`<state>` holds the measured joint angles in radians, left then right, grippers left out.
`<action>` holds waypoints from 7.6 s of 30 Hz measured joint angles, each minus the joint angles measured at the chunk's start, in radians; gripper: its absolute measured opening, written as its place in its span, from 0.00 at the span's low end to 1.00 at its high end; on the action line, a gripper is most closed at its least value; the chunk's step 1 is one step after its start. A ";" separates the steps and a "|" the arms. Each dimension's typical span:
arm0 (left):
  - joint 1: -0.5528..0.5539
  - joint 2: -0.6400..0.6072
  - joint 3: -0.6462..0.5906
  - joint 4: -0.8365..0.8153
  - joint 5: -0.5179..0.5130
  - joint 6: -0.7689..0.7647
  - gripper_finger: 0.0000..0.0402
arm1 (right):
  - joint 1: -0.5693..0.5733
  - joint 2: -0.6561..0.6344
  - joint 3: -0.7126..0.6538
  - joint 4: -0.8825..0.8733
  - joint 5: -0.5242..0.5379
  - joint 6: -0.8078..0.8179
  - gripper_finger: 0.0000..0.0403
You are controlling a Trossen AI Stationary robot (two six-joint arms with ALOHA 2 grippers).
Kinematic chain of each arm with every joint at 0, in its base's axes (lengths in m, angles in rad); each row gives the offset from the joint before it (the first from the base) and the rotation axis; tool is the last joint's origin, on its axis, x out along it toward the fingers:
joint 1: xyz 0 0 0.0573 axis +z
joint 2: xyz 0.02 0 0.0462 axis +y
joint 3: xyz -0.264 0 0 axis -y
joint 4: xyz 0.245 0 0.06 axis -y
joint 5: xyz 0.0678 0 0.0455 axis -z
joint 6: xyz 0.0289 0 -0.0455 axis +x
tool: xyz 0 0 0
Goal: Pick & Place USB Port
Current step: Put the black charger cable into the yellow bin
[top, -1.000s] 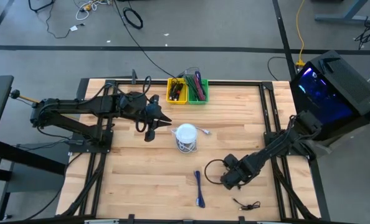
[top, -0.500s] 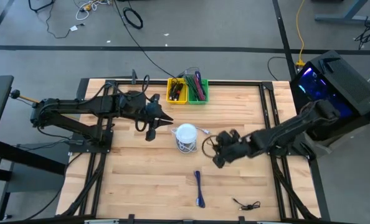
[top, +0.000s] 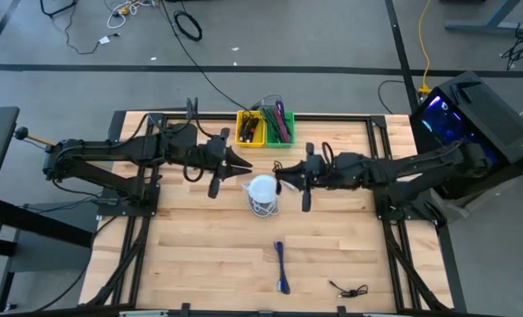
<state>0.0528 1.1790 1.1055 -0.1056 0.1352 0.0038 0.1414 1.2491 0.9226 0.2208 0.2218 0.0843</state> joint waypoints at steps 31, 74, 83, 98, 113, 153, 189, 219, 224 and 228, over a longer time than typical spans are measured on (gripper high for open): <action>0.035 0.170 0.000 0.284 0.072 -0.038 0.16 | -0.074 0.042 0.000 0.073 -0.130 -0.067 0.02; 0.229 0.212 0.000 0.276 -0.013 0.003 0.01 | -0.071 0.042 0.000 -0.003 -0.030 -0.047 0.29; 0.356 0.212 0.000 0.155 0.009 0.000 0.01 | -0.071 0.042 0.000 -0.007 -0.038 -0.040 0.27; 0.591 0.366 0.000 0.089 0.082 -0.026 0.01 | -0.016 0.042 0.000 -0.014 -0.057 -0.014 0.27; 0.733 0.581 0.000 0.227 0.226 -0.139 0.01 | 0.032 0.102 0.000 -0.013 -0.029 -0.008 0.27; 0.735 0.405 0.000 0.138 0.491 -0.135 0.35 | 0.033 0.142 0.000 -0.095 0.031 0.075 0.27; -0.155 -0.026 -0.001 -0.486 -0.272 -0.151 0.32 | 0.811 0.289 0.000 -0.417 -0.019 1.356 0.17; -0.182 -0.026 -0.001 -0.492 -0.322 -0.151 0.32 | 0.822 0.441 0.000 -0.605 -0.335 1.686 0.49; -0.182 -0.026 -0.001 -0.492 -0.322 -0.150 0.32 | 0.822 0.475 0.000 -0.607 -0.365 1.684 0.49; -0.181 -0.026 -0.001 -0.492 -0.322 -0.150 0.32 | 0.823 0.500 0.001 -0.604 -0.375 1.676 0.48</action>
<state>-0.1286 1.1526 1.1049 -0.5976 -0.1871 -0.1463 0.9642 1.7487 0.9231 -0.3836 -0.1533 1.7599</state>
